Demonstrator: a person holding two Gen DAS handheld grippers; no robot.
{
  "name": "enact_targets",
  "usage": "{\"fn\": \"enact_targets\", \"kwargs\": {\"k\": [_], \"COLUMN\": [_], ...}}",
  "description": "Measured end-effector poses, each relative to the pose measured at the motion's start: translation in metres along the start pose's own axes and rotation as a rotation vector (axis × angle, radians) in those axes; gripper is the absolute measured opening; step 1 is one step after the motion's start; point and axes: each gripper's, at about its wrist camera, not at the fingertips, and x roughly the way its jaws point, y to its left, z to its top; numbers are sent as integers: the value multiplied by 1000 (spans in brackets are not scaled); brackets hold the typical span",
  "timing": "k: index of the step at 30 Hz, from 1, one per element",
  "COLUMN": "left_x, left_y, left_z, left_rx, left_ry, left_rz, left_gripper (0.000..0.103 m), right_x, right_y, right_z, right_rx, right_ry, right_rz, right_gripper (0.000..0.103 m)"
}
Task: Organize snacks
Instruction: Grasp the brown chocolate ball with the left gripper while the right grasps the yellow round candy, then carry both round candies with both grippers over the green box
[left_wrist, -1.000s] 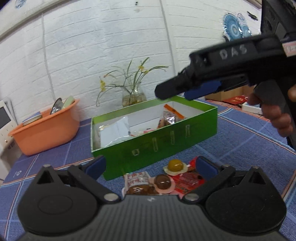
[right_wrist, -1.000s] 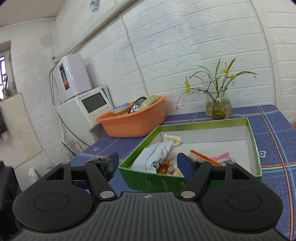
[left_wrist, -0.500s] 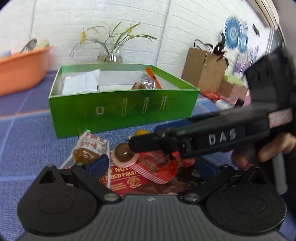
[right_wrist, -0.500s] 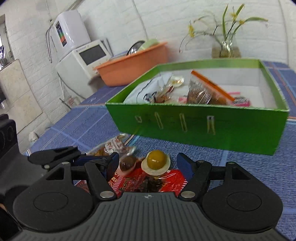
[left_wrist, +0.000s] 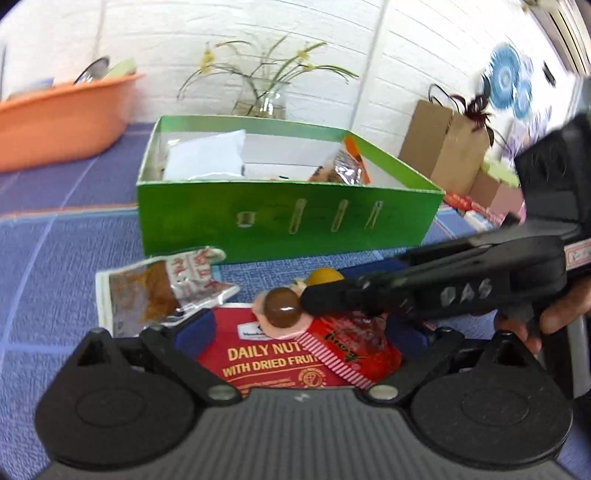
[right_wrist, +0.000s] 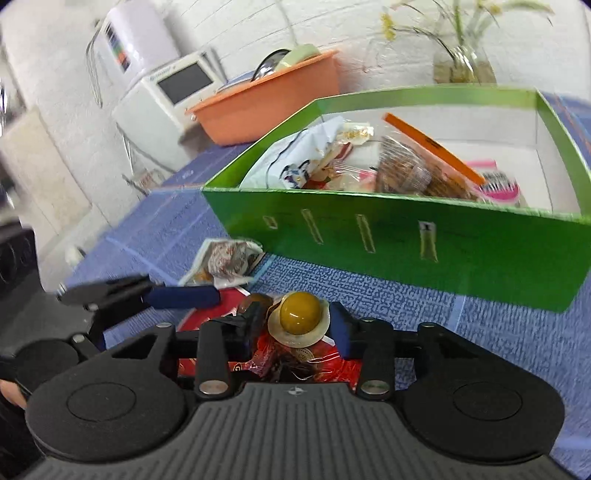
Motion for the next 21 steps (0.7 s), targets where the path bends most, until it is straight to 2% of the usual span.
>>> {"fn": "enact_targets", "kwargs": {"k": [1,3,4,7,11,13,16,17,18,21], "left_x": [1,-2,-2,-4,-1,1,7,9,10,12], "left_y": [1,4,7,17,32,31,21,17,12,1], "left_z": [0,0,0,2,8,11,16,16,16,10], "left_rx": [6,-5,-28,-112,-237,-233,-182,-159,-130,-31], "left_ry": [5,3,0,-6,-22,-18,1,3,2,-1], "left_rz": [-7,-23,-44,-84,-61,-29,30,58,89,179], "left_gripper": [99,99,99,99,98,98,91,81,60,29], "right_x": [1,0,-4,-24,-49,-57,-57,-57,-56,-58], "right_y": [8,17,18,9,-2,-5,-10,-12,-14,-19], "right_z": [0,-2,-4,-12,-24,-30,-33,-35,-37,-39], "right_rx": [-59,-95,-101,-18,73,95,149,164,177,203], "right_ry": [0,-21,-42,-119,-206,-235,-258,-262,-263,-264], "right_rz": [-41,-131,-145,-120,-107,-107,-89,-86,-85,-80], "right_gripper": [65,64,64,64,64,65,65,65,65,64]}}
